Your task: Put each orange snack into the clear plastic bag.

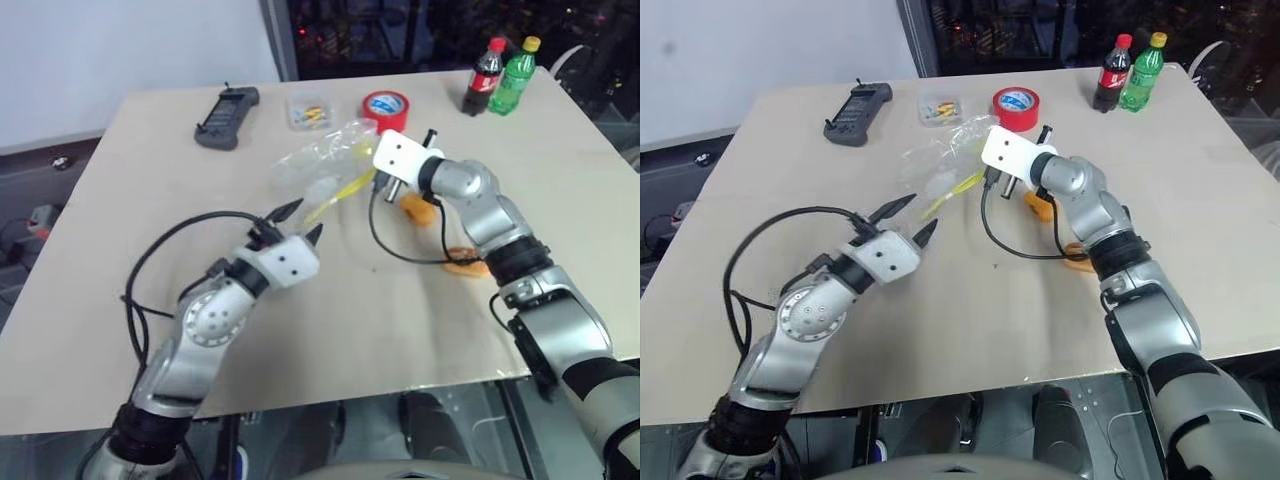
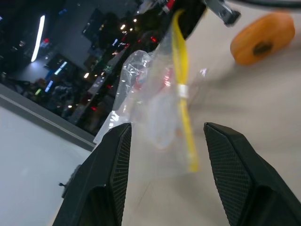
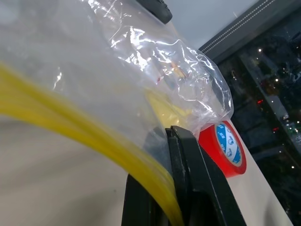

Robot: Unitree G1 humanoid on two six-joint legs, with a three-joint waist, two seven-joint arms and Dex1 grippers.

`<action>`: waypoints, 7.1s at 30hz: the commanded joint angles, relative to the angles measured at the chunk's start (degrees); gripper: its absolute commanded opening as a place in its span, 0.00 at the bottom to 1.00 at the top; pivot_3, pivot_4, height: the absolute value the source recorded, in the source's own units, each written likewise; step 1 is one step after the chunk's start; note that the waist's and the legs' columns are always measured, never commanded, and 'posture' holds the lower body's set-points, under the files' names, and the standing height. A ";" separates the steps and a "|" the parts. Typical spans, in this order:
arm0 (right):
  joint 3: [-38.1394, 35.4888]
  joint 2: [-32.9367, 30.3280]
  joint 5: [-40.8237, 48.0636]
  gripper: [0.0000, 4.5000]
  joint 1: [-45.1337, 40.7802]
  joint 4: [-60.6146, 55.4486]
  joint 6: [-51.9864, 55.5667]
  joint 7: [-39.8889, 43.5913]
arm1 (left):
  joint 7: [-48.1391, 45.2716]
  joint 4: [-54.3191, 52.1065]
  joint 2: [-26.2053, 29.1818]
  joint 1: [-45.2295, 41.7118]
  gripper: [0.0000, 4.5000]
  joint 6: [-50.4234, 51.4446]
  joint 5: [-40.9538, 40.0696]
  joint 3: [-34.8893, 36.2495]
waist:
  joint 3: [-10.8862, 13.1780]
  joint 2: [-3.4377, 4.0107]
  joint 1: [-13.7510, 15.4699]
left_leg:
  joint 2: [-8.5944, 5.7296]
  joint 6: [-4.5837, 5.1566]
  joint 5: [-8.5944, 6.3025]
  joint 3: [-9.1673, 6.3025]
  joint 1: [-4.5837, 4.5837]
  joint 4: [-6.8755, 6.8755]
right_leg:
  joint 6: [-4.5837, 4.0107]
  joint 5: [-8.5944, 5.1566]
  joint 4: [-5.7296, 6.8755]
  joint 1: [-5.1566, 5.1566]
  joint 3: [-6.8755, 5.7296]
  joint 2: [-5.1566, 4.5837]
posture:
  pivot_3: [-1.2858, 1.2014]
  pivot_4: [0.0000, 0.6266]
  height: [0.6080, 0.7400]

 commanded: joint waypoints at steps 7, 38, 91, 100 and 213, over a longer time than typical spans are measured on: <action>-0.73 1.90 0.38 0.00 -0.99 -5.81 2.19 0.14 | 2.34 6.82 -4.88 -5.05 0.57 -1.70 5.63 -3.04 | 0.00 0.00 -0.21 | 0.05 0.00 0.00 0.02 0.00 0.01 | 0.00 0.00 0.10 -0.09 0.05 0.06 | 0.52 0.24 1.00; -9.96 1.50 15.31 0.03 24.50 -52.80 34.78 0.92 | -8.59 21.55 -4.38 -19.30 0.00 -1.34 -10.89 5.10 | -0.01 -0.01 -0.22 | 0.15 0.09 -0.06 0.06 0.01 0.45 | 0.02 0.00 0.60 -0.11 0.10 0.16 | 0.52 0.24 1.00; 12.80 -3.54 -12.21 0.99 16.67 -22.86 -1.11 -13.44 | -10.80 8.36 -1.08 -3.95 0.00 3.13 -10.29 5.81 | 0.00 -0.01 -0.13 | 0.26 0.09 -0.07 0.16 0.11 0.65 | -0.02 0.01 0.81 -0.10 0.18 0.31 | 0.52 0.24 1.00; -5.48 -4.60 13.81 0.99 25.58 -44.92 21.65 4.34 | -8.53 12.51 -1.93 -6.96 0.00 8.33 -10.52 7.23 | 0.01 -0.02 0.10 | 0.26 0.13 -0.09 0.07 0.10 0.64 | -0.01 0.01 0.78 -0.05 0.13 0.31 | 0.52 0.24 1.00; -17.43 0.25 26.70 0.81 21.33 -30.60 31.61 -12.47 | -8.80 9.14 -7.10 -7.45 0.00 18.81 -22.30 10.47 | 0.08 -0.06 -0.15 | 0.61 0.09 -0.14 0.30 0.13 0.65 | -0.11 0.09 0.69 -0.08 0.19 0.56 | 0.52 0.24 1.00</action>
